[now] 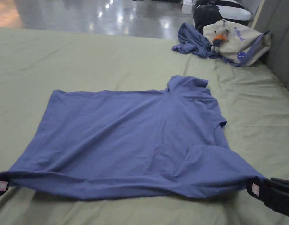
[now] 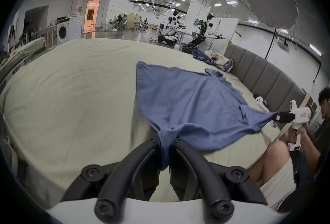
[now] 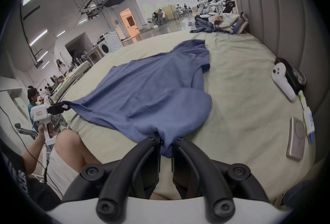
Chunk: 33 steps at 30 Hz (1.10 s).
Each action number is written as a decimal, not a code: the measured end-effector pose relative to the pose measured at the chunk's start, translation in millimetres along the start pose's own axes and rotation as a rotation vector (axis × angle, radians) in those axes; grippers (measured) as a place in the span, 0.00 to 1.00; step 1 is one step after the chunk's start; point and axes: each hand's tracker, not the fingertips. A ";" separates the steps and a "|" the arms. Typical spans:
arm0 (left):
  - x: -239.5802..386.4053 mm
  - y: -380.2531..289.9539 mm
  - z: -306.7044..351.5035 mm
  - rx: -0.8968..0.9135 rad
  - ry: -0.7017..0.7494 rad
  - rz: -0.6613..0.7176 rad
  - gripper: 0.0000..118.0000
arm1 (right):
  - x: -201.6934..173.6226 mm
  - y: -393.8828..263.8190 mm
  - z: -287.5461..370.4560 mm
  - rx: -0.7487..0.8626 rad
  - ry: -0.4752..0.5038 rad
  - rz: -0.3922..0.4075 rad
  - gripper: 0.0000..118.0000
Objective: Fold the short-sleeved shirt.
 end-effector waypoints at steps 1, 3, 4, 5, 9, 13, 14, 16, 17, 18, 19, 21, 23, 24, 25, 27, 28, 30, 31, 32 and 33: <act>-3.6 13.5 -5.2 0.008 -0.013 0.014 0.09 | 0.9 13.7 -4.1 -0.005 0.010 0.007 0.11; -10.0 38.8 -15.5 0.025 -0.036 0.038 0.09 | 3.2 42.4 -13.6 -0.017 0.019 0.012 0.12; -13.2 52.0 -20.4 0.029 -0.048 0.046 0.09 | 4.9 56.3 -18.5 -0.019 0.029 0.021 0.12; -15.6 65.2 -25.5 0.036 -0.046 0.046 0.09 | 4.7 70.1 -22.8 -0.013 0.029 0.036 0.11; -25.9 104.2 -51.8 0.079 -0.051 0.056 0.09 | 10.4 118.1 -50.7 0.015 0.008 0.085 0.12; -43.6 125.3 -90.0 0.085 -0.023 0.127 0.09 | 21.7 149.7 -89.3 0.063 -0.008 0.048 0.12; -48.8 126.6 -99.5 0.073 -0.014 0.147 0.09 | 24.6 154.4 -98.6 0.061 -0.012 0.036 0.11; -61.3 125.1 -119.8 0.040 -0.002 0.164 0.09 | 30.8 159.3 -113.5 0.066 -0.020 0.014 0.11; -65.7 124.7 -129.4 0.015 0.004 0.169 0.09 | 33.7 159.9 -121.2 0.065 -0.031 0.005 0.11; -70.0 123.8 -138.5 -0.012 0.027 0.178 0.09 | 36.3 159.9 -128.8 0.060 -0.043 0.005 0.11; -67.3 121.4 -144.2 -0.027 0.039 0.194 0.09 | 39.6 158.9 -134.7 0.051 -0.050 -0.006 0.11; -74.4 119.1 -157.1 -0.042 0.042 0.194 0.09 | 45.7 155.5 -146.2 0.036 -0.061 -0.017 0.11; -74.2 117.4 -165.1 -0.050 0.056 0.194 0.09 | 49.4 153.3 -155.1 0.026 -0.102 0.000 0.12; -76.2 117.4 -170.1 -0.060 0.061 0.195 0.09 | 46.1 150.5 -154.9 0.030 -0.105 -0.006 0.12; -77.4 117.3 -173.9 -0.065 0.066 0.195 0.09 | 48.4 150.1 -157.6 0.030 -0.116 -0.017 0.11; -75.7 117.4 -179.7 -0.071 0.067 0.197 0.09 | 51.5 149.2 -159.9 0.044 -0.124 -0.024 0.12; -75.5 117.0 -183.5 -0.082 0.081 0.191 0.09 | 50.9 148.6 -160.1 0.055 -0.140 -0.029 0.11; -76.5 115.2 -189.6 -0.096 0.085 0.190 0.09 | 52.1 147.4 -164.1 0.052 -0.145 -0.031 0.12; -76.4 114.1 -191.2 -0.100 0.088 0.186 0.09 | 51.7 146.5 -166.1 0.049 -0.145 -0.031 0.12; -76.9 113.2 -193.8 -0.105 0.099 0.181 0.09 | 49.7 145.8 -167.3 0.045 -0.153 -0.019 0.11; -77.3 112.4 -195.8 -0.113 0.105 0.176 0.09 | 48.4 144.6 -169.9 0.039 -0.167 -0.009 0.11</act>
